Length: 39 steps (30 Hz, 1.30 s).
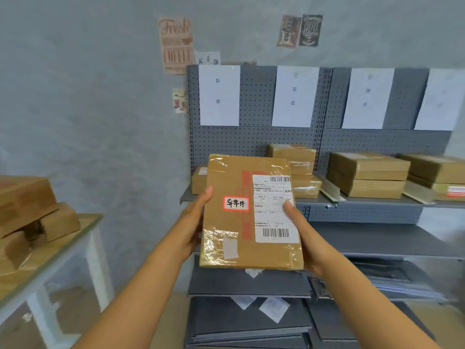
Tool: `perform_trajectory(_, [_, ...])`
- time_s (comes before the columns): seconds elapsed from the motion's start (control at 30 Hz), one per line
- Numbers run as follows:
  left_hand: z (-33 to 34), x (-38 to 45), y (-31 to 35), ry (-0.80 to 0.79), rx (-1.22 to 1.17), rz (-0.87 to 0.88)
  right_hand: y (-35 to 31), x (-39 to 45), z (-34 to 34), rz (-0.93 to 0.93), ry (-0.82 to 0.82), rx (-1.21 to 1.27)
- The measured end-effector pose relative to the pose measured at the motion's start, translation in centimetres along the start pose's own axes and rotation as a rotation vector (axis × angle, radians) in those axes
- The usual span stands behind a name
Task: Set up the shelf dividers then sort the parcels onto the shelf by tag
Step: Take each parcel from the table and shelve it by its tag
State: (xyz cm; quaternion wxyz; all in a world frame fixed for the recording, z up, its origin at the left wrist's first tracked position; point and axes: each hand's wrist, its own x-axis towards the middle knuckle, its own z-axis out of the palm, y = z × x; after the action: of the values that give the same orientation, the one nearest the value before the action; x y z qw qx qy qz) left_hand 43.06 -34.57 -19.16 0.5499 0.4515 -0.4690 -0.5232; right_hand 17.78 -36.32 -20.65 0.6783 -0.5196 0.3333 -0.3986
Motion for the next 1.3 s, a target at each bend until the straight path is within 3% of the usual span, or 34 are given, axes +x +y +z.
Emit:
perform_trajectory(0.23, [4.2, 4.4, -0.8, 0.138, -0.111, -0.01, -1.3, 2.6, -5.4, -0.006, 0.021, -0.004])
perform_trajectory(0.37, [2.8, 7.2, -0.1, 0.295, -0.15, 0.027, -1.1, 7.5, -4.8, -0.037, 0.12, 0.057])
perform_trajectory(0.53, [-0.6, 12.8, 0.7, 0.372, -0.209, 0.086, -0.2, 15.9, -1.8, -0.075, 0.246, 0.203])
perform_trajectory(0.8, [-7.0, 22.7, 1.1, 0.172, -0.221, -0.058, -2.9, 27.9, -1.0, -0.141, 0.275, 0.142])
perform_trajectory(0.97, [-10.5, 28.3, 1.4, 0.087, -0.096, 0.01, -3.3, 34.3, -2.8, -0.151, 0.246, 0.166])
perform_trajectory(1.1, [-10.9, 33.0, 3.2, 0.137, -0.008, 0.079, -3.7, 39.7, -4.7, -0.179, 0.219, 0.192])
perform_trajectory(1.3, [-11.6, 41.1, 4.5, 0.353, 0.031, 0.161, -6.3, 47.1, -8.6, -0.19, 0.212, 0.091])
